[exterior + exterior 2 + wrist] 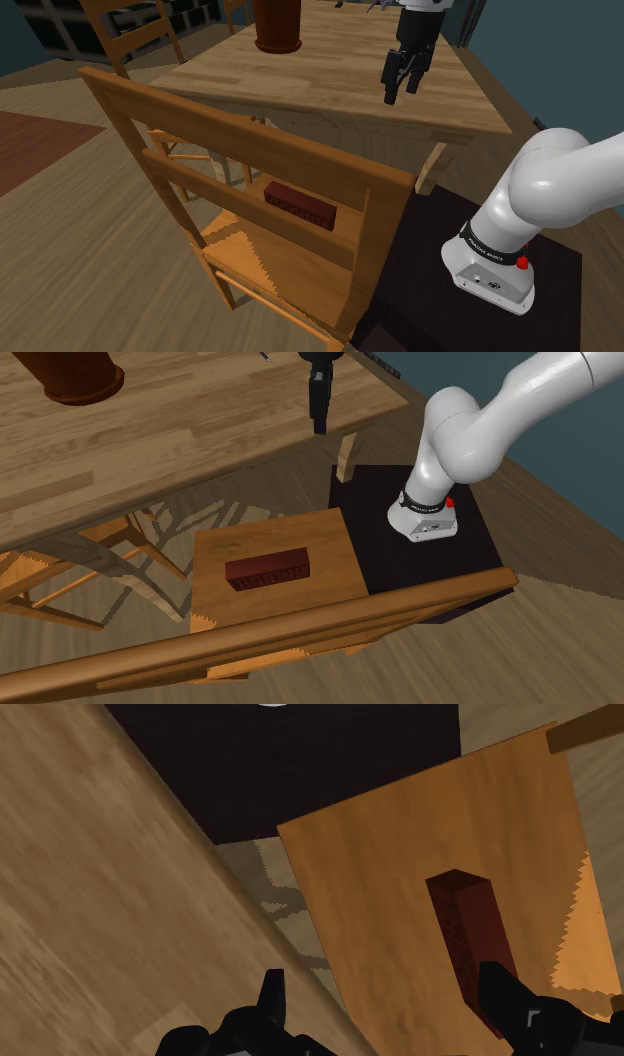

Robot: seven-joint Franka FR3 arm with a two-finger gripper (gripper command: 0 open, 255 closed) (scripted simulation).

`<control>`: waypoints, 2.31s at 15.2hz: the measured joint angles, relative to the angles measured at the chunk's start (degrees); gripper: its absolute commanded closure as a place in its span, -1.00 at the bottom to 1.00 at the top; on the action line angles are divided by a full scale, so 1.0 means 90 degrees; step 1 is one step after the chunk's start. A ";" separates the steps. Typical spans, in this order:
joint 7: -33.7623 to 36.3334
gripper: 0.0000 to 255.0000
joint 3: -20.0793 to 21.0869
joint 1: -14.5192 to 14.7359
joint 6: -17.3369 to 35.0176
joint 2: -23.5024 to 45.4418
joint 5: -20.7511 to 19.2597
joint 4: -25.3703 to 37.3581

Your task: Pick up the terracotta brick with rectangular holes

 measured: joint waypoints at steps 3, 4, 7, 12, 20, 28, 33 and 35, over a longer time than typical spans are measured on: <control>0.0044 -1.00 0.0098 0.0047 0.0267 0.0148 0.0049 -0.0111; 0.0102 -1.00 0.0193 0.0095 0.0473 0.0214 0.0100 -0.0240; 0.0252 -1.00 0.0467 0.0220 0.1067 0.0619 0.0224 -0.0387; 0.0478 -1.00 0.0903 0.0388 0.2165 0.1442 0.0342 -0.0597; 0.0970 -1.00 0.1574 0.0523 0.3781 0.3100 0.0176 -0.0472; 0.1870 -1.00 0.2056 0.0606 0.5085 0.4978 -0.0708 0.0068; 0.2089 -1.00 0.2031 0.0623 0.5530 0.5429 -0.1009 0.0039; 0.2176 -1.00 0.2016 0.0640 0.5679 0.5569 -0.1112 0.0020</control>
